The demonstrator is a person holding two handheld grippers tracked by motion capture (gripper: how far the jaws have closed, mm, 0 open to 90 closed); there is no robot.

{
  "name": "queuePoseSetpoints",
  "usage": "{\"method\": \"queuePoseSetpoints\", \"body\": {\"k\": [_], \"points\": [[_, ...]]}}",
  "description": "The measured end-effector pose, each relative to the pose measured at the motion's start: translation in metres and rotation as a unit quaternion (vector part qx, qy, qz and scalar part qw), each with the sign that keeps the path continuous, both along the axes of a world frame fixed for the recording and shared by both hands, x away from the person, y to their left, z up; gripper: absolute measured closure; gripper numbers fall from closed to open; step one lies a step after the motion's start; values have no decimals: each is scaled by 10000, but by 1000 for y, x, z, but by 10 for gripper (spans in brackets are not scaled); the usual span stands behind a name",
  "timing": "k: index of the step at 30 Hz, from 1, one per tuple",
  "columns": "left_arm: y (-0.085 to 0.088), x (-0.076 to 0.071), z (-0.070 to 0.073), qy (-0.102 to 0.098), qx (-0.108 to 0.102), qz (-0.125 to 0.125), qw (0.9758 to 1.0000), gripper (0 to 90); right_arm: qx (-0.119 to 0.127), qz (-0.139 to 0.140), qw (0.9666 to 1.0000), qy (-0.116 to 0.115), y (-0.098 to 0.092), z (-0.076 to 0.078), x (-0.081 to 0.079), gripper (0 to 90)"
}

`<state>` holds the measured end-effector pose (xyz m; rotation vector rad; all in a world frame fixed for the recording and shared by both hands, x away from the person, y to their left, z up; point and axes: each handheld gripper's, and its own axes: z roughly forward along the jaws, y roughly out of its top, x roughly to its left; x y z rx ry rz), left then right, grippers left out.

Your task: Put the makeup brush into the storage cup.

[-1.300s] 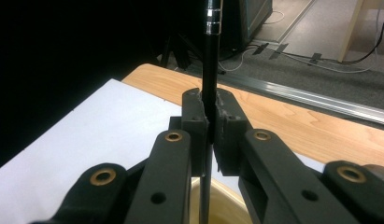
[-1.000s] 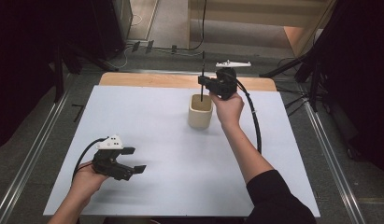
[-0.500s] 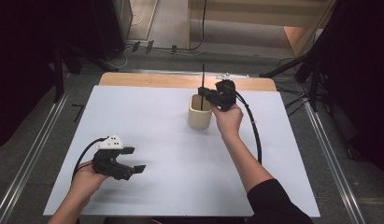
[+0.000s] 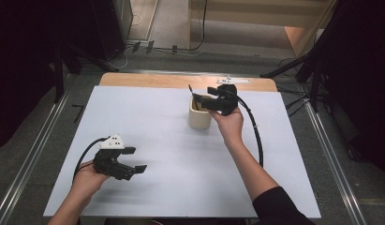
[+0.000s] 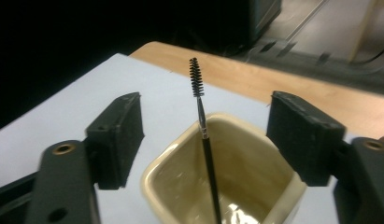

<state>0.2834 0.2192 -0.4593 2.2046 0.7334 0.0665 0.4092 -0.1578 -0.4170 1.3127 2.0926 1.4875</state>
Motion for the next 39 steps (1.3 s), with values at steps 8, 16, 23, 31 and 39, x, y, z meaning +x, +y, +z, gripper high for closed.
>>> {"method": "queuePoseSetpoints", "body": {"k": [8,16,23,31,39], "points": [[0,2,1,28,23,12,10000,157,168,311,9993,124,-9,3,-14,265],[0,5,-2,33,-10,16,10000,157,122,627,9979,92,-10,3,-32,265],[2,7,-1,25,5,32,10000,157,9,924,9957,86,-10,1,-44,262],[2,7,-1,1,23,15,10000,157,-80,1133,9933,228,-4,-3,-58,254],[1,7,-1,17,20,12,10000,157,-72,1447,9891,278,-1,-6,-75,250]]}}
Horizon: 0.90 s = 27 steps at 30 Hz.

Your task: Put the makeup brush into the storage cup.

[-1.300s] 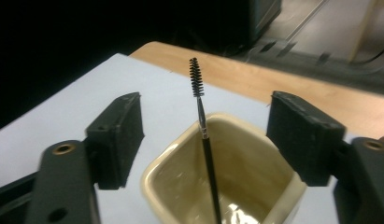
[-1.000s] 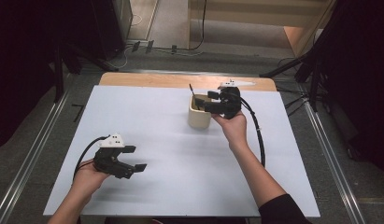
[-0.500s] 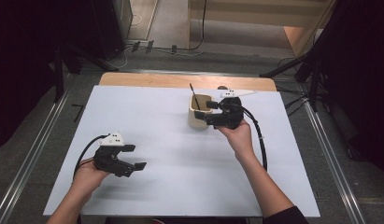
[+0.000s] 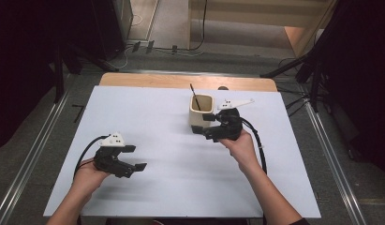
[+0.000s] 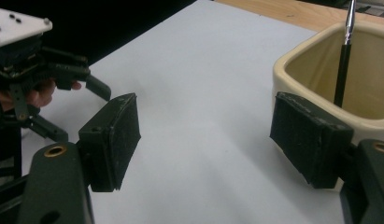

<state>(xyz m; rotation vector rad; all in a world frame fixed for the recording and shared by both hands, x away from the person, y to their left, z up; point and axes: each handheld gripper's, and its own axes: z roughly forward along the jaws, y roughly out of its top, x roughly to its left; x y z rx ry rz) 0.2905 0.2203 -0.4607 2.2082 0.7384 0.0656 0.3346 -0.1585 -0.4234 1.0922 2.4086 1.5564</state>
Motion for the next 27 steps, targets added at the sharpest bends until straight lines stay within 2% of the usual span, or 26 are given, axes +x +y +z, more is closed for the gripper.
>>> {"method": "queuePoseSetpoints", "body": {"k": [7,14,20,27], "points": [[-1,0,0,-1,24,-27,10000,156,-85,139,9999,-15,-1,-5,-12,236],[-2,1,1,-18,-2,-51,10000,157,-348,149,9992,-119,-3,-13,-22,229],[-2,2,1,-29,-22,-44,10000,157,-487,286,9983,-126,-7,-20,-31,222],[-3,3,2,-23,35,-56,10000,157,-521,274,9982,-92,-16,-26,-39,222]]}}
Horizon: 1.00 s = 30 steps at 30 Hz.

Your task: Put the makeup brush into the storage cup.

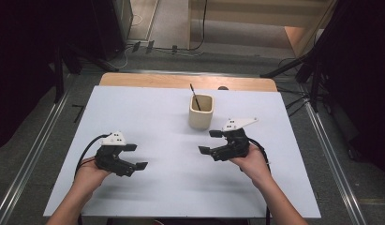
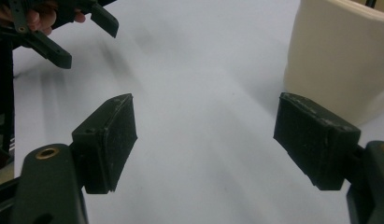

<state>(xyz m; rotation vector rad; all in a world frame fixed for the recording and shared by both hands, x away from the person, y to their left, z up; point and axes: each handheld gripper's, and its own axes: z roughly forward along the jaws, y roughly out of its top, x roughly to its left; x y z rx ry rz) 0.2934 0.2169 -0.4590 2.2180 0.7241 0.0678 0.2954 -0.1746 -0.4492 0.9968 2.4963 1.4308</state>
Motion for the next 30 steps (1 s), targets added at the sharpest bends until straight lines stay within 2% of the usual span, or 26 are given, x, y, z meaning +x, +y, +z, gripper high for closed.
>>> {"method": "queuePoseSetpoints", "body": {"k": [7,12,16,20,30], "points": [[-1,1,0,-27,14,-71,10000,157,-195,8,9998,92,-8,-7,-9,221],[1,0,1,-73,-29,-119,9999,157,-199,-2,9998,89,-13,-9,-14,221],[1,-1,1,-100,-37,-184,9998,157,-319,13,9994,99,-17,-10,-18,221],[1,-2,1,-154,32,-305,9994,156,-339,29,9994,93,-21,-11,-21,221],[1,-5,2,-243,-34,-445,9987,157,-500,63,9986,162,-33,-17,-32,221]]}}
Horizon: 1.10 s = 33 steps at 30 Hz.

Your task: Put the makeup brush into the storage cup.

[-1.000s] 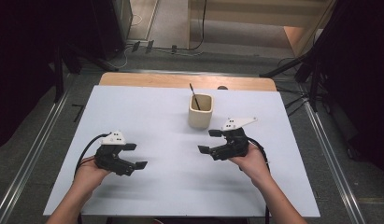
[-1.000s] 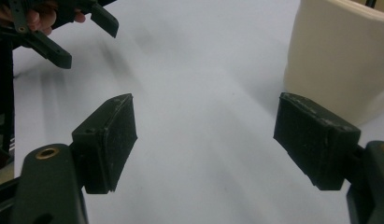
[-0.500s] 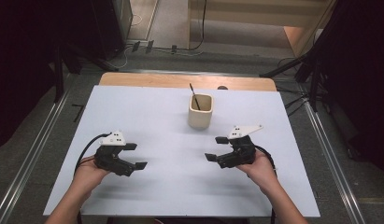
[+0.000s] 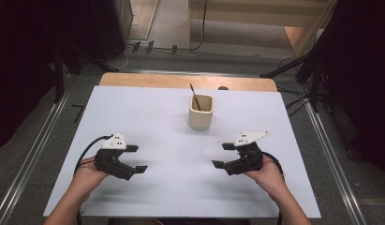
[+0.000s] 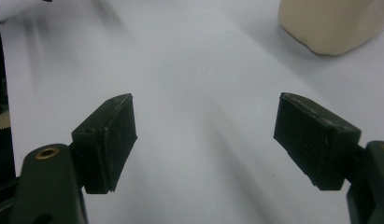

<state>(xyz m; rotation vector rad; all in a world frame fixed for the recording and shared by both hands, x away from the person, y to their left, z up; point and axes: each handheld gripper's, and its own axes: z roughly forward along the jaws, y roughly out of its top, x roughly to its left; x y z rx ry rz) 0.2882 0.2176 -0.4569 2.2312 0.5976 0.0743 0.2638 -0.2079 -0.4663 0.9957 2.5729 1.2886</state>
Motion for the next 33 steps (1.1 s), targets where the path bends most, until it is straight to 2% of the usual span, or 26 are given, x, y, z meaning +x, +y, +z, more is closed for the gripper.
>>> {"method": "queuePoseSetpoints", "body": {"k": [9,15,33], "points": [[0,-2,1,-14,-19,-36,10000,157,-86,-6,10000,2,-10,-4,-8,221],[0,-6,3,-50,-19,-88,9999,157,-164,5,9998,101,-16,-8,-14,221],[0,-9,-1,-27,-8,-93,10000,157,-274,-59,9995,126,-31,-14,-20,221]]}}
